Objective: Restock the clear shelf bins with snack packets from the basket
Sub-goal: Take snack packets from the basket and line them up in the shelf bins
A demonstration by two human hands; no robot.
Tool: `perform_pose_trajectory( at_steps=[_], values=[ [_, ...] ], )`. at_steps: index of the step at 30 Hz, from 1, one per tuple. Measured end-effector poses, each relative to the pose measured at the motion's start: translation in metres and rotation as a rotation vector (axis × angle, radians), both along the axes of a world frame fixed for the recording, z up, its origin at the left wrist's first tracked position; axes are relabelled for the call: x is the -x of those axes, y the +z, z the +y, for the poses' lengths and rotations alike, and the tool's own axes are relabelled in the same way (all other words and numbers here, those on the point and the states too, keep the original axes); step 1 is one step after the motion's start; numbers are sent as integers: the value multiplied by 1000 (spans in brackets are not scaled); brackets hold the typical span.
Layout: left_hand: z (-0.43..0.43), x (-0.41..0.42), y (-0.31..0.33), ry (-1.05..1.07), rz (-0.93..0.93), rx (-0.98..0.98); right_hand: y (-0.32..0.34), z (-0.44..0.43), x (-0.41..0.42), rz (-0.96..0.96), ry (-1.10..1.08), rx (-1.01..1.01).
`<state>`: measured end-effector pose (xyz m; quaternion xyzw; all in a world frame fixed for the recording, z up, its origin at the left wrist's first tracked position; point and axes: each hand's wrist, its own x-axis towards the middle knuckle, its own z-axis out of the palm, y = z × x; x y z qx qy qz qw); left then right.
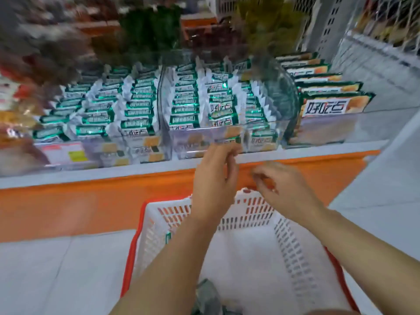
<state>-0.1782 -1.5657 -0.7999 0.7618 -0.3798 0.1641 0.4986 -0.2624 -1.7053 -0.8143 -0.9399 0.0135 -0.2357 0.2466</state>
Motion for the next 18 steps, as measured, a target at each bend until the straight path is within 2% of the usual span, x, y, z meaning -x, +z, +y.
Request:
perform_pose_trajectory(
  at_steps=[4, 7, 10, 12, 15, 18],
  values=[
    [43, 4, -83, 88, 204, -226, -74, 17, 11, 309, -14, -183],
    [68, 4, -136, 93, 410, -608, -118, 30, 11, 584, -11, -289],
    [87, 9, -183, -38, 609, -982, -163, 40, 16, 866, 29, -401],
    [95, 17, -214, -149, 695, -1137, -191, 47, 26, 1070, 99, -390],
    [103, 31, -248, -351, 706, -1397, -226, 60, 42, 1345, 142, -381],
    [109, 41, -257, -476, 540, -1602, -247, 75, 56, 1546, 75, -564]
  ],
)
